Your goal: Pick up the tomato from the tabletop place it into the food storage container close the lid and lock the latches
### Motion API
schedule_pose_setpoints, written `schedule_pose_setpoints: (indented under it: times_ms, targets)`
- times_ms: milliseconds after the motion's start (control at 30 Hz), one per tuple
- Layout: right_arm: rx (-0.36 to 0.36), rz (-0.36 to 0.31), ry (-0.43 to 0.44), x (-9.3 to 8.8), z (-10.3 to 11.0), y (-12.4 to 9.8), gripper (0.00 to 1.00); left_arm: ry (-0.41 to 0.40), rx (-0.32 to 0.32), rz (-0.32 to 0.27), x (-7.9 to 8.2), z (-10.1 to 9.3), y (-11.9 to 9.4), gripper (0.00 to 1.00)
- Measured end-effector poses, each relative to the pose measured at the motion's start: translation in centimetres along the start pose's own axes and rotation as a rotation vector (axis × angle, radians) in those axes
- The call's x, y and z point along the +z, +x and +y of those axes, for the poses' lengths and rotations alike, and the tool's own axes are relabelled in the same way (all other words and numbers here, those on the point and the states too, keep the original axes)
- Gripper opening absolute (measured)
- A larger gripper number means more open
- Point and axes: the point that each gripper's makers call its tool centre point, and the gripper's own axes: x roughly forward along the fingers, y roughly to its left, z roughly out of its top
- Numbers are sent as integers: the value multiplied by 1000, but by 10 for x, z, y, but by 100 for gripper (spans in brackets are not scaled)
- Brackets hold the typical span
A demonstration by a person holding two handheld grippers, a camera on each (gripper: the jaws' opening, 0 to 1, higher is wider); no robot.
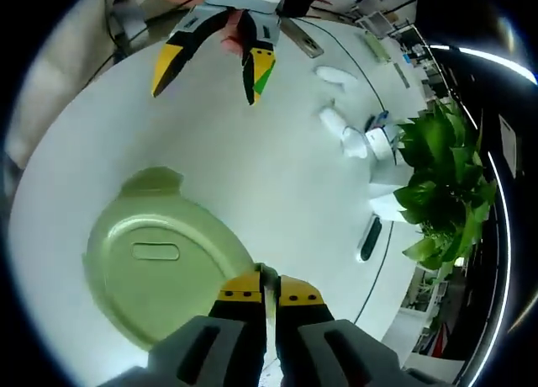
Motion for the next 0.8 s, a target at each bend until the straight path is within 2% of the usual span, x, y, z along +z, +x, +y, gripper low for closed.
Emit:
schedule_pose_setpoints:
  times_ms: [400, 800]
  targets:
    - [52, -9, -10, 3, 9, 24, 0, -1, 11, 4, -4, 12, -4, 39]
    - [65, -7, 9, 2, 10, 25, 0, -14, 14, 1, -9, 18, -6, 39]
